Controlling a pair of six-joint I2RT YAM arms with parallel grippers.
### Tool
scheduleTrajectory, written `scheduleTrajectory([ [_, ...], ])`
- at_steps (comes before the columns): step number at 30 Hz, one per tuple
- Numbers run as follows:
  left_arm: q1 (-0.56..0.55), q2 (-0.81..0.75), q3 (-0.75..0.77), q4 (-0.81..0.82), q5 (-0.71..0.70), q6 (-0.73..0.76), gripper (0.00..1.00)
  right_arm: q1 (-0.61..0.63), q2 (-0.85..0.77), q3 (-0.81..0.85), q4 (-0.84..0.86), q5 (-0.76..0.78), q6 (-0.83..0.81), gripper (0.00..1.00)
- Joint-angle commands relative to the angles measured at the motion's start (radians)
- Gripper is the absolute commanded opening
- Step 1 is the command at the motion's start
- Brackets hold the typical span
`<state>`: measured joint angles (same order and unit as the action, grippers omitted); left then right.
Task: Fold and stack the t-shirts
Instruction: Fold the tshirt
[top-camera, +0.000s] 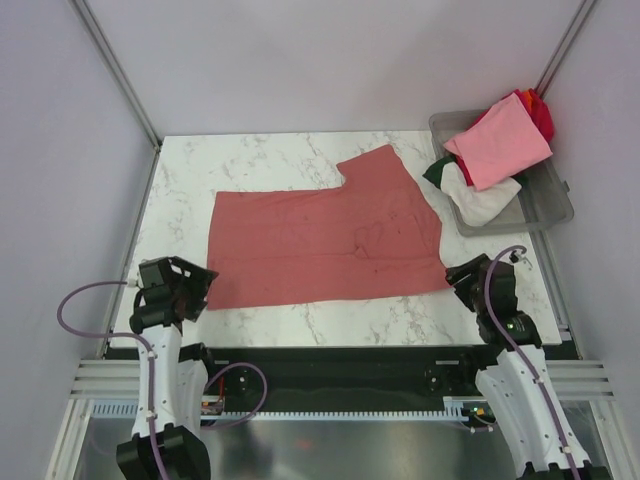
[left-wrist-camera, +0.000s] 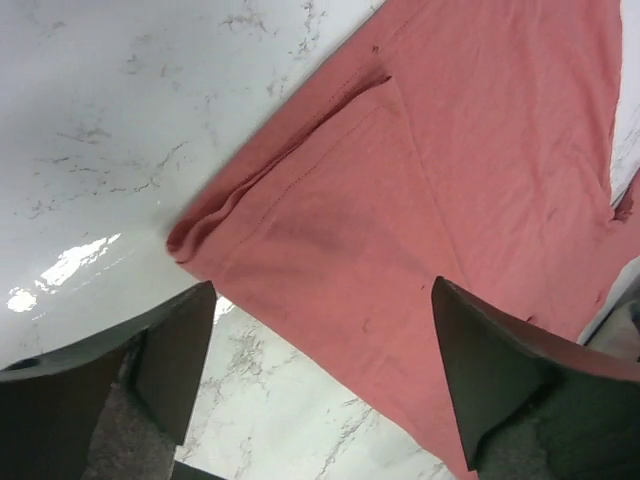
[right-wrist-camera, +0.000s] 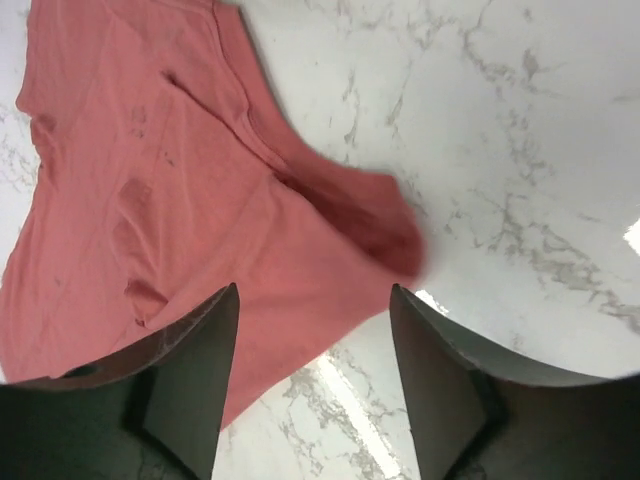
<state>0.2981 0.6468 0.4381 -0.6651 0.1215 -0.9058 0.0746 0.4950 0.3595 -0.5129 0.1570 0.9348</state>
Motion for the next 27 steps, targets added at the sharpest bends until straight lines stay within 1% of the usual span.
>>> scheduleTrajectory([
  [1, 0.004, -0.035, 0.037, -0.027, -0.033, -0.047, 0.99, -0.002, -0.055, 0.078, -0.088, 0.131, 0.006, 0.72],
  [3, 0.004, -0.044, 0.063, -0.048, -0.039, -0.048, 1.00, -0.002, -0.067, 0.113, -0.081, 0.159, -0.019, 0.75],
  [5, 0.004, -0.038, 0.137, -0.059, -0.057, -0.022, 1.00, -0.002, -0.030, 0.148, -0.069, 0.173, -0.065, 0.75],
  [6, 0.004, -0.014, 0.174, -0.082, -0.081, -0.007, 1.00, -0.004, -0.007, 0.192, -0.055, 0.177, -0.080, 0.75],
  [7, 0.004, 0.000, 0.253, -0.091, -0.089, 0.039, 1.00, -0.002, 0.019, 0.217, -0.049, 0.187, -0.093, 0.74],
  [8, 0.004, 0.019, 0.293, -0.099, -0.098, 0.063, 1.00, -0.002, 0.075, 0.243, -0.041, 0.188, -0.120, 0.75],
  [9, 0.004, 0.061, 0.368, -0.111, -0.108, 0.086, 1.00, -0.004, 0.101, 0.290, -0.004, 0.184, -0.145, 0.74],
  [11, 0.004, 0.108, 0.431, -0.108, -0.092, 0.159, 1.00, -0.004, 0.187, 0.338, 0.030, 0.170, -0.215, 0.73],
  [12, 0.006, 0.158, 0.491, -0.111, -0.085, 0.177, 1.00, -0.004, 0.217, 0.392, 0.052, 0.167, -0.237, 0.74],
  [13, 0.004, 0.186, 0.514, -0.105, -0.073, 0.211, 1.00, -0.002, 0.244, 0.418, 0.065, 0.159, -0.264, 0.74],
  [14, 0.004, 0.210, 0.536, -0.093, -0.056, 0.231, 1.00, -0.002, 0.310, 0.446, 0.077, 0.141, -0.286, 0.74],
  [15, 0.003, 0.233, 0.574, -0.087, -0.043, 0.246, 1.00, -0.004, 0.341, 0.499, 0.091, 0.127, -0.319, 0.74],
  [16, 0.004, 0.287, 0.589, -0.084, -0.040, 0.258, 1.00, -0.002, 0.373, 0.524, 0.105, 0.104, -0.339, 0.75],
  [17, 0.006, 0.309, 0.603, -0.074, -0.030, 0.269, 1.00, -0.002, 0.432, 0.544, 0.122, 0.042, -0.356, 0.74],
  [19, 0.004, 0.365, 0.616, -0.021, 0.021, 0.284, 1.00, -0.004, 0.493, 0.601, 0.172, -0.026, -0.398, 0.74],
  [20, 0.004, 0.384, 0.613, 0.002, 0.068, 0.286, 1.00, -0.001, 0.557, 0.639, 0.198, -0.075, -0.409, 0.72],
  [22, 0.004, 0.418, 0.591, 0.051, 0.101, 0.263, 1.00, 0.014, 0.629, 0.688, 0.205, -0.093, -0.435, 0.70],
  [23, 0.001, 0.456, 0.581, 0.102, 0.118, 0.252, 1.00, 0.024, 0.704, 0.738, 0.203, -0.090, -0.445, 0.68],
  [24, -0.002, 0.474, 0.561, 0.129, 0.141, 0.242, 1.00, 0.046, 0.743, 0.765, 0.203, -0.079, -0.455, 0.68],
  [25, -0.005, 0.497, 0.553, 0.151, 0.147, 0.226, 1.00, 0.060, 0.778, 0.788, 0.203, -0.073, -0.471, 0.67],
  [26, -0.013, 0.542, 0.550, 0.194, 0.147, 0.223, 1.00, 0.073, 0.850, 0.811, 0.202, -0.067, -0.481, 0.67],
  [27, -0.016, 0.571, 0.554, 0.208, 0.148, 0.223, 1.00, 0.100, 0.885, 0.859, 0.201, -0.053, -0.488, 0.66],
])
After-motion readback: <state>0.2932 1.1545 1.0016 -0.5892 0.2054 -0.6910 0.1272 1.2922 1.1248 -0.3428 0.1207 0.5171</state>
